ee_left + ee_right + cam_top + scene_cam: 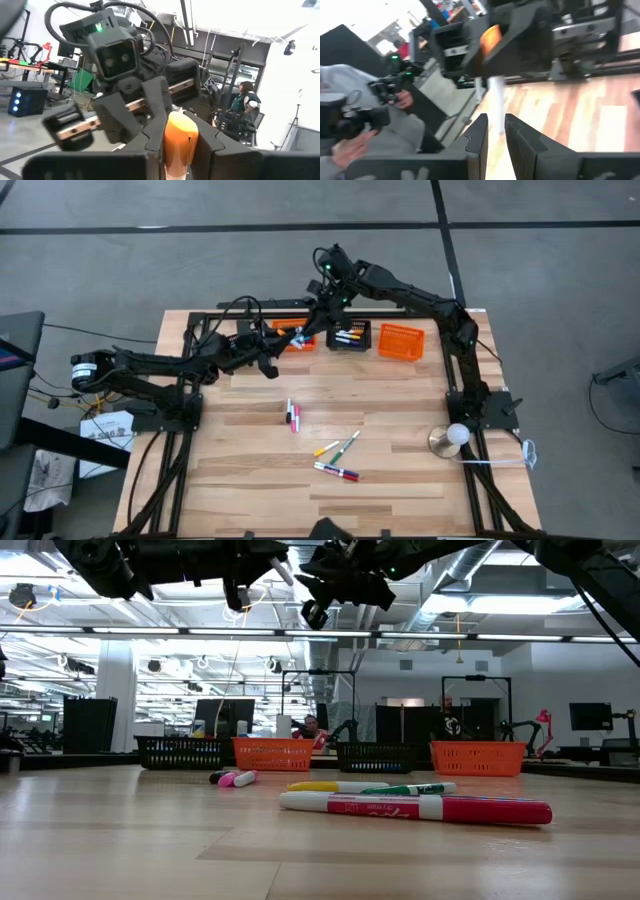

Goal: Pick & Place Markers
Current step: Put the orange mini highlighter into the right black bin

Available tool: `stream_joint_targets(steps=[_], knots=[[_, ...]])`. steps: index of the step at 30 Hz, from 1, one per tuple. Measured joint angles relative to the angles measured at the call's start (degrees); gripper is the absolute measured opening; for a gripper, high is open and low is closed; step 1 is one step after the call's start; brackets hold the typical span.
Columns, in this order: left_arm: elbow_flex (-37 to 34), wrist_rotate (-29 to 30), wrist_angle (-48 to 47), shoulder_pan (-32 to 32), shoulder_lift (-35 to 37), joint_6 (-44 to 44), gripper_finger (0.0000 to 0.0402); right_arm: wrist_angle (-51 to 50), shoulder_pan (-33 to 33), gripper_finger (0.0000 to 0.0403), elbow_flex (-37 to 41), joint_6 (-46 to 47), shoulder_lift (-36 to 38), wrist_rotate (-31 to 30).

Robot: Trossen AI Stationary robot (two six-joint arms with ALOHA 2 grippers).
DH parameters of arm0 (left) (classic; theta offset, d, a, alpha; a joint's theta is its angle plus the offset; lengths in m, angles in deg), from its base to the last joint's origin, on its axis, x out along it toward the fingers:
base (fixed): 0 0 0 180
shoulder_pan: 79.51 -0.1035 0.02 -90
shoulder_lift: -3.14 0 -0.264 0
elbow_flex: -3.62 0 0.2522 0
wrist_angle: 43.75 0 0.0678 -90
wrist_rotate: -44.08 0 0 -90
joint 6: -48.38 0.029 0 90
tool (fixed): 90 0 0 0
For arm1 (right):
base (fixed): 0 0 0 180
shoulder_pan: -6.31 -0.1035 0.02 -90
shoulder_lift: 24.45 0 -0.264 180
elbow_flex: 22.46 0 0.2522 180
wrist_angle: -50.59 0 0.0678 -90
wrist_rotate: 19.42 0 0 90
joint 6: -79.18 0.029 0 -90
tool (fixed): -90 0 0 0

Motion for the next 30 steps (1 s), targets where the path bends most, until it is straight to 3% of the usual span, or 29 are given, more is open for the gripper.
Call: stream_joint_targets(steps=[8, 15, 19, 30], knots=[[0.26, -0.09, -3.94, -0.54, 0.04, 1.02, 0.0053, -8.78, 4.51, 0.0056, 0.0, -8.73, 0.22, 12.87], [10.67, -0.24, -23.86, -1.18, -0.14, 7.31, 0.005, -13.44, 10.74, 0.0056, 0.07, -14.67, 4.04, 14.19], [15.47, -0.31, -28.27, -4.42, -1.94, 7.22, 0.0052, -12.95, 15.16, 0.0056, 0.04, -16.72, 8.27, 14.19], [32.0, -11.85, -31.56, -10.2, -22.02, 7.24, 0.0052, -13.08, 27.21, 0.0056, 0.0, -18.16, 19.54, 14.28]])
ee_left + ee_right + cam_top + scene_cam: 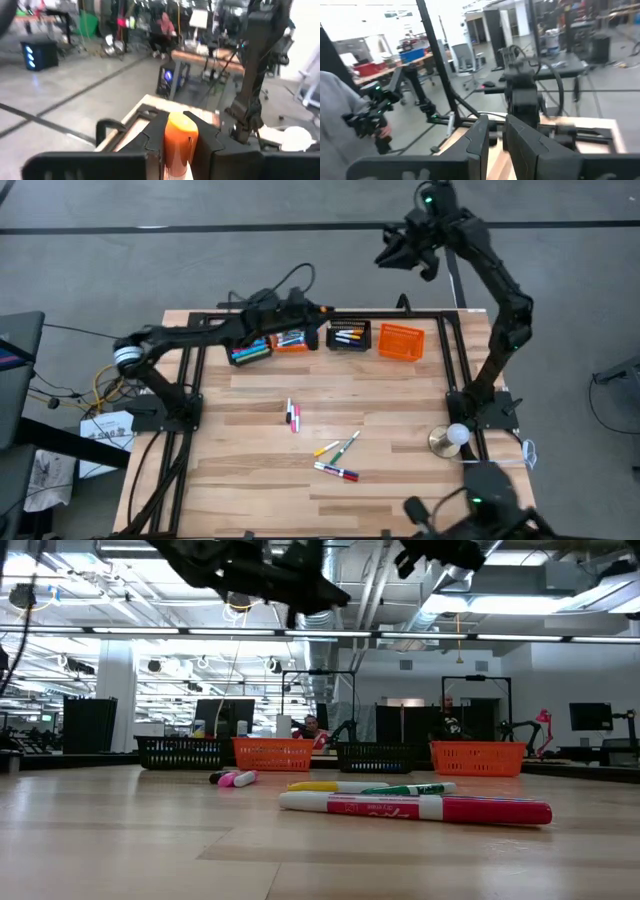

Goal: Pick & Place Markers
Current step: Put the orange mini highlighter into the right black bin

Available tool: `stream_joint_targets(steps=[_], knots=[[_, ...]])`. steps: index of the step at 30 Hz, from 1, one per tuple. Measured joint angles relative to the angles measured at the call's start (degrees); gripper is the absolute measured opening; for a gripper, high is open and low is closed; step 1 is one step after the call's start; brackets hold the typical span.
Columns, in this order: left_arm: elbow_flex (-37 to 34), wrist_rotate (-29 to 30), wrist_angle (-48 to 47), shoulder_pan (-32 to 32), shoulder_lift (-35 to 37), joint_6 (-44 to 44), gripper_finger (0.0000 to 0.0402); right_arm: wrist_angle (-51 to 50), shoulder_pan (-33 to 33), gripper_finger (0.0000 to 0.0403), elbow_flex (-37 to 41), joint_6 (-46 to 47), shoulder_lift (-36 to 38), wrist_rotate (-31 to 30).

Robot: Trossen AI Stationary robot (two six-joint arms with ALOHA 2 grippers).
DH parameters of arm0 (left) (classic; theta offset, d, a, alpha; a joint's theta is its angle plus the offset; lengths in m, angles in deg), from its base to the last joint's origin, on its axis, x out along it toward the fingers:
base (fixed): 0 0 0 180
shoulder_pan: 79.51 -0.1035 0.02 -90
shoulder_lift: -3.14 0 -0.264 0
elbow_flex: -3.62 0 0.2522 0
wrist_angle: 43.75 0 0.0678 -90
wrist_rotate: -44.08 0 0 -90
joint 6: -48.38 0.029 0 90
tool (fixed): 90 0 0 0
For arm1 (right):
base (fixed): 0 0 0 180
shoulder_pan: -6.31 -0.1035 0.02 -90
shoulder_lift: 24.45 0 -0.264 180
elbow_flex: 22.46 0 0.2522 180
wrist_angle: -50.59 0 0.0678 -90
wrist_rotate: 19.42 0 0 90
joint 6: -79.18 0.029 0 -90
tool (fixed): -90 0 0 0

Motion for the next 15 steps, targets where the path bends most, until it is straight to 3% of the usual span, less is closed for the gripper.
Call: stream_joint_targets(steps=[9, 15], knots=[[13.32, -5.45, -10.9, -2.89, -12.3, 3.39, 0.0055, -0.22, 3.84, 0.0056, 0.0, -0.09, 2.23, 0.09], [18.43, -7.65, -11.05, -3.56, -18.55, 5.84, 0.0048, -0.21, 3.76, 0.0056, 0.94, -0.22, 2.23, -0.12]])
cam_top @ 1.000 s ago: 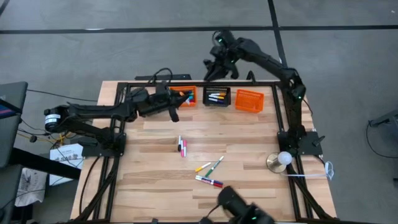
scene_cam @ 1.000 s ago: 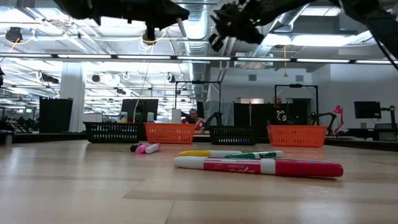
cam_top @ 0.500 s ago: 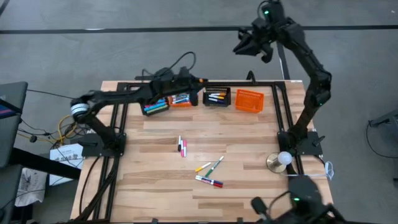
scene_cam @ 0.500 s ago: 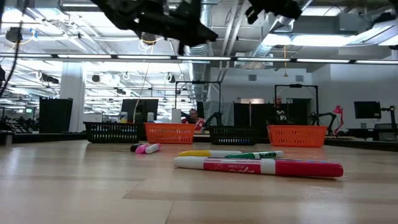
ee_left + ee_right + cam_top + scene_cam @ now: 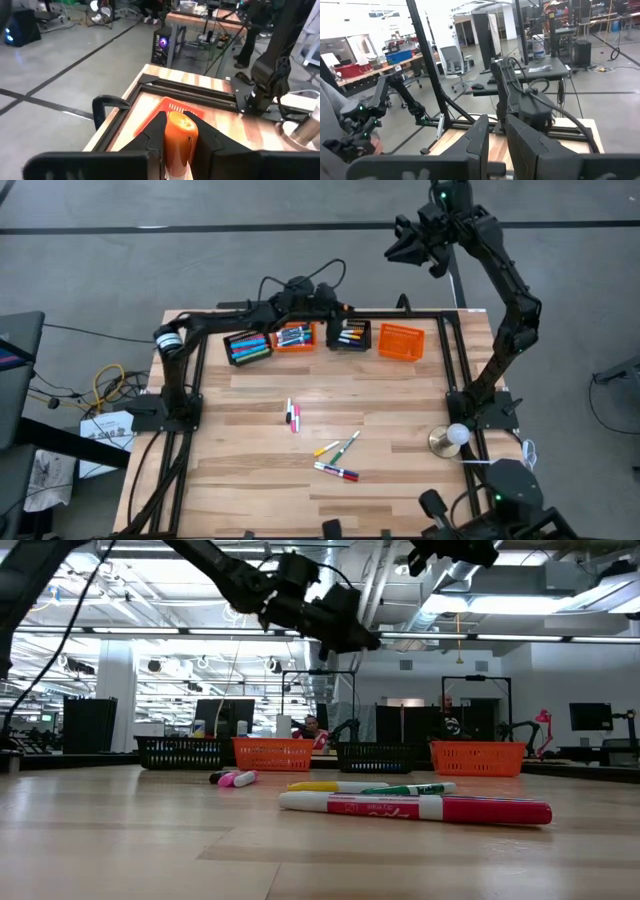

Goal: Pick & Place Markers
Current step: Put the orange mini highlighter into the right black bin

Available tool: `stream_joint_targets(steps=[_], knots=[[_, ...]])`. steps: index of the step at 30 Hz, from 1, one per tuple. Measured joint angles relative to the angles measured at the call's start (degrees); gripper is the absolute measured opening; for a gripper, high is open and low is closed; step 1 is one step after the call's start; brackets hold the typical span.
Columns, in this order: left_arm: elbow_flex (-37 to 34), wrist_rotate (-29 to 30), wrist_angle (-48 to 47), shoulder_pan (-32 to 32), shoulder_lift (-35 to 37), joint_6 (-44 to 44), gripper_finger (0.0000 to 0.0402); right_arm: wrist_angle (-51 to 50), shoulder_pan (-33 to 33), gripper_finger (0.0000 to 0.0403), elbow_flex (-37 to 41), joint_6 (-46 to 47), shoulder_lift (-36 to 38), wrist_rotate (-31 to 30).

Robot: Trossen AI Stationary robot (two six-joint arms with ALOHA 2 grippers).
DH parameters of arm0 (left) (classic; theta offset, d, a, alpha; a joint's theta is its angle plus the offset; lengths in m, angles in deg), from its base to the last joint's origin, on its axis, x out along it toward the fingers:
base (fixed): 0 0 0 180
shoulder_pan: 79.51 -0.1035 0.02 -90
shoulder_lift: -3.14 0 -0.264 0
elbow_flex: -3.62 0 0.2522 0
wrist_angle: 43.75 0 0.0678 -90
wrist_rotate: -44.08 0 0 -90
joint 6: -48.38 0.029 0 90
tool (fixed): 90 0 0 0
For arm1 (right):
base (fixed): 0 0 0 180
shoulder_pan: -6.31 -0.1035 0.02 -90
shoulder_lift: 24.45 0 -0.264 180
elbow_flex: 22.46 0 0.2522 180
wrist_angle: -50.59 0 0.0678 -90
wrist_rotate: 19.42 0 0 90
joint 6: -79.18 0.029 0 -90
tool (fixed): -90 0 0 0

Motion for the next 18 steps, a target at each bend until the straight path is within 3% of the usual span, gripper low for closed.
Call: stream_joint_targets(steps=[10, 18], knots=[[7.73, -1.17, -3.31, 0.0, -11.29, 5.79, 0.0048, -0.64, 0.0, 0.0056, 0.24, -0.11, 0.0, -0.4], [8.35, -1.14, -4.54, -0.22, -14.64, 6.82, 0.0063, -1.37, 0.0, 0.0056, 0.25, -0.28, 0.0, -1.06]])
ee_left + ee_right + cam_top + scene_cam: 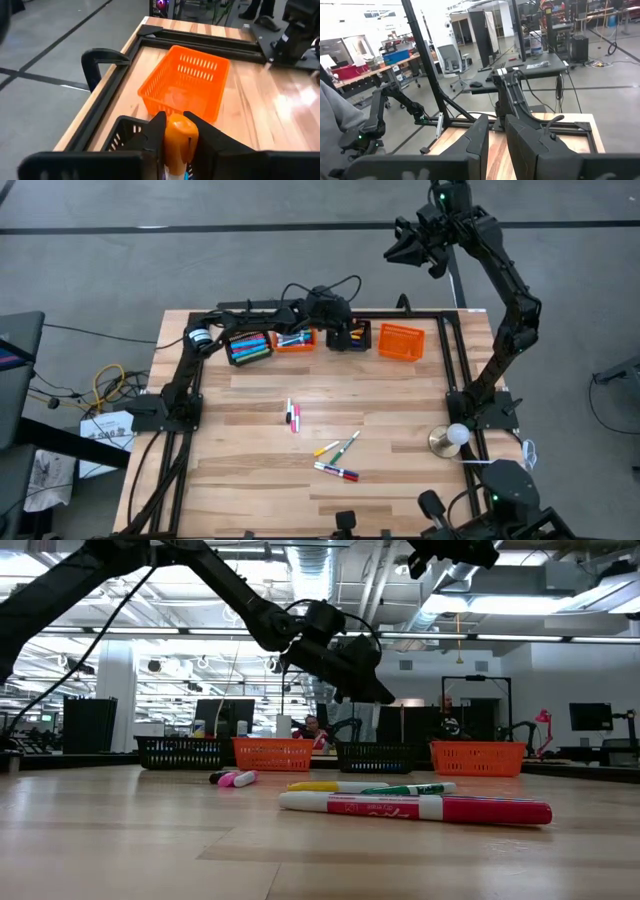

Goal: Pick & Place Markers
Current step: Put the orange mini highlighter into the right black bin, then put the yellow mini highlighter into the right black bin

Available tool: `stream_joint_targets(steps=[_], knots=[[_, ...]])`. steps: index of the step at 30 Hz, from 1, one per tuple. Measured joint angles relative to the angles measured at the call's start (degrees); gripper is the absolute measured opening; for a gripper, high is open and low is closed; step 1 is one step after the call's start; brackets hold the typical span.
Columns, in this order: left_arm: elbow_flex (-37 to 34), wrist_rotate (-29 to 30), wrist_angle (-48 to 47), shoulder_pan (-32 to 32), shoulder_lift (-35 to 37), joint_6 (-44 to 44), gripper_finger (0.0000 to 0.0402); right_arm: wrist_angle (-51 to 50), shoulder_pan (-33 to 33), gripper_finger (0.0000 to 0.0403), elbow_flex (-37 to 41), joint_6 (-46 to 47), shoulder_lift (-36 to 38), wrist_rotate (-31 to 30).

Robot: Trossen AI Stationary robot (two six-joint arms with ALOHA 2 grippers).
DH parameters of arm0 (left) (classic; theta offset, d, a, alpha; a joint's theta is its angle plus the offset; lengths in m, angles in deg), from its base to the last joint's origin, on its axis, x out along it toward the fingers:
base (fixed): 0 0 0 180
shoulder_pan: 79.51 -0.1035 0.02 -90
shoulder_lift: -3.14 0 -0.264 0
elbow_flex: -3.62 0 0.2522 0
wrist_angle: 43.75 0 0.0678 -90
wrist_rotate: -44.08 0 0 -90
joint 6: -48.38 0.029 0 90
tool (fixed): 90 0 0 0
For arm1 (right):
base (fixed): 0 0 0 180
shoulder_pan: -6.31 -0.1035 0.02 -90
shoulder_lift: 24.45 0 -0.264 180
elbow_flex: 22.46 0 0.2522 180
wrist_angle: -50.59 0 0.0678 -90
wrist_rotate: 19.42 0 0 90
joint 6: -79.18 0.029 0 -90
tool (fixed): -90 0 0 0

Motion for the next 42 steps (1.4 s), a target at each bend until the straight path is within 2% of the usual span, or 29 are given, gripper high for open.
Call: stream_joint_targets(steps=[6, 12, 20, 26, 35, 42], knots=[[0.0, 0.04, -1.01, -0.21, 0.15, 2.3, 0.005, -0.15, -0.15, 0.0056, 0.01, 0.07, 0.0, 0.0], [0.0, 0.08, -1.58, -1.55, 0.31, 2.39, 0.0078, -0.35, -0.17, 0.0056, -0.01, 0.24, 0.0, 0.05], [0.0, 0.09, -2.27, -2.46, 0.31, 2.69, 0.004, -0.36, -0.17, 0.0056, 0.0, 0.37, 0.0, 0.09], [-0.15, -0.19, -2.61, -2.37, 1.0, 2.15, 0.004, -0.37, -0.17, 0.0056, -0.01, 0.39, 0.0, 0.09], [-0.07, -2.17, -3.9, -2.25, 13.64, -5.12, 0.0043, -1.22, -0.17, 0.0056, -0.01, 0.44, 0.0, 0.13], [-0.02, -4.85, -12.46, -1.68, 27.93, -5.17, 0.004, -1.78, -0.57, 0.0056, 0.0, 0.44, 0.0, 0.29]])
